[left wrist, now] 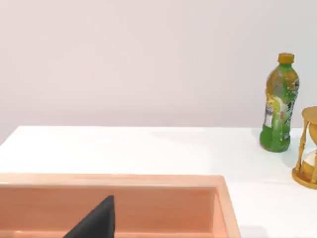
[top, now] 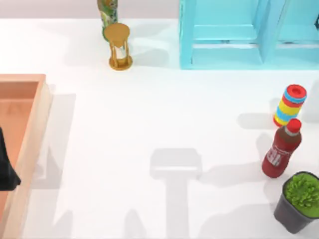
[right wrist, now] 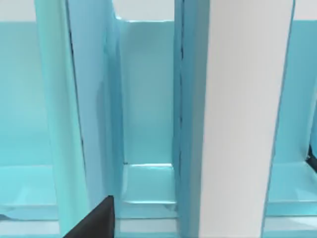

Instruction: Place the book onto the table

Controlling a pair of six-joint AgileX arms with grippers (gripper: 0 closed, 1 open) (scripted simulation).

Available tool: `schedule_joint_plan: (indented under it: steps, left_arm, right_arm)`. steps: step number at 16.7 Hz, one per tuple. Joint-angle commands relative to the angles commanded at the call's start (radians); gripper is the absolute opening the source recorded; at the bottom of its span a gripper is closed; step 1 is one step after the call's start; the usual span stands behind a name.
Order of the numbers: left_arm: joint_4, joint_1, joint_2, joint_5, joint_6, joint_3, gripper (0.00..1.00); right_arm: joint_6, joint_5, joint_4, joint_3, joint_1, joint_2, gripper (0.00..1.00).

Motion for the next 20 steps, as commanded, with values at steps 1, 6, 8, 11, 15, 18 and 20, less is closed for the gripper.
schedule_joint_plan:
  steps: [1, 6, 8, 11, 15, 18, 20]
  left_arm:
    - [0.000, 0.000, 0.000, 0.000, 0.000, 0.000, 1.00]
    - [0.000, 0.000, 0.000, 0.000, 0.000, 0.000, 1.00]
    - [0.000, 0.000, 0.000, 0.000, 0.000, 0.000, 1.00]
    - [0.000, 0.000, 0.000, 0.000, 0.000, 0.000, 1.00]
    - [0.000, 0.000, 0.000, 0.000, 0.000, 0.000, 1.00]
    - [0.000, 0.000, 0.000, 0.000, 0.000, 0.000, 1.00]
    - [0.000, 0.000, 0.000, 0.000, 0.000, 0.000, 1.00]
  right_arm:
    - [0.000, 0.002, -0.002, 0.002, 0.002, 0.000, 1.00]
    - [0.001, 0.062, -0.153, 0.172, 0.059, 0.035, 1.00]
    - [0.000, 0.074, -0.242, 0.299, 0.067, 0.066, 1.00]
    - [-0.001, 0.077, -0.306, 0.434, 0.069, 0.138, 1.00]
    - [-0.002, 0.076, -0.276, 0.472, 0.068, 0.203, 1.00]
    - [-0.002, 0.076, -0.276, 0.472, 0.068, 0.204, 1.00]
    - [-0.002, 0.076, -0.276, 0.472, 0.068, 0.204, 0.92]
